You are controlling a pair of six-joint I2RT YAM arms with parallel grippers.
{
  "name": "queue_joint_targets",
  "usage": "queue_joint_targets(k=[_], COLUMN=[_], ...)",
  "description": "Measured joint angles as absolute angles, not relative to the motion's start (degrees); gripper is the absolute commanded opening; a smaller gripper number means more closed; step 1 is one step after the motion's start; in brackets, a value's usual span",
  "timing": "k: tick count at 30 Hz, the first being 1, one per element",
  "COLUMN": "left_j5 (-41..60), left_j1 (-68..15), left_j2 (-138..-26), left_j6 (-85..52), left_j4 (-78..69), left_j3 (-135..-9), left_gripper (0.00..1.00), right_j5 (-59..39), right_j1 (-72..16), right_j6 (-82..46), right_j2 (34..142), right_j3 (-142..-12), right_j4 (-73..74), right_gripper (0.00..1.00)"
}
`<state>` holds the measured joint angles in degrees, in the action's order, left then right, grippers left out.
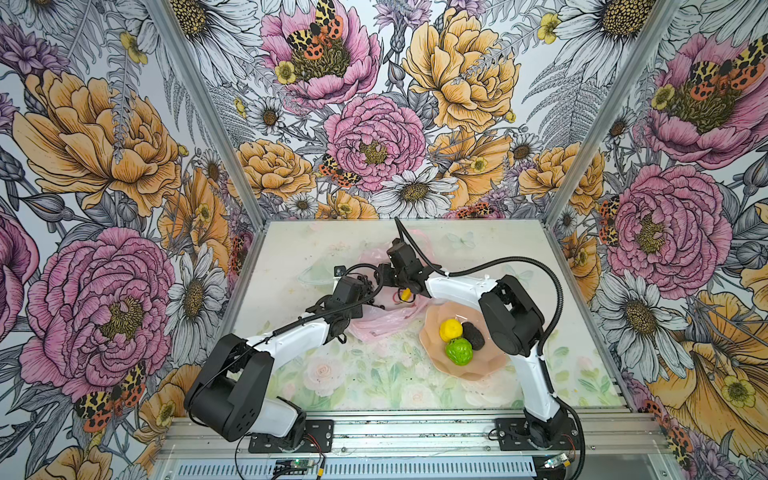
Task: Take the fake fruits out of the plastic bag
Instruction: 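Move the open right gripper into the bag and grasp the cream pear, then carry the pear with the right gripper over the bowl beside the lemon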
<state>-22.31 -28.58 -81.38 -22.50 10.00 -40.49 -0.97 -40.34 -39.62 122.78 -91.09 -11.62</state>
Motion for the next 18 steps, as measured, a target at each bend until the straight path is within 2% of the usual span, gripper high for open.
queue_joint_targets(k=[11,18], left_j5=[-22.31,-22.31], left_j1=[-28.58,-28.58], left_j2=[-81.38,-81.38], left_j6=[-22.50,-22.50], left_j4=[10.02,10.02], left_j3=[-40.49,-40.49], left_gripper=[0.28,0.28], right_j5=[-2.70,-1.83], right_j1=[-40.34,-40.32], right_j6=[-25.10,-17.78], right_j2=[103.50,96.07], right_j3=[-84.33,-79.83], right_j4=[-29.63,-42.63], right_gripper=[0.47,0.46])
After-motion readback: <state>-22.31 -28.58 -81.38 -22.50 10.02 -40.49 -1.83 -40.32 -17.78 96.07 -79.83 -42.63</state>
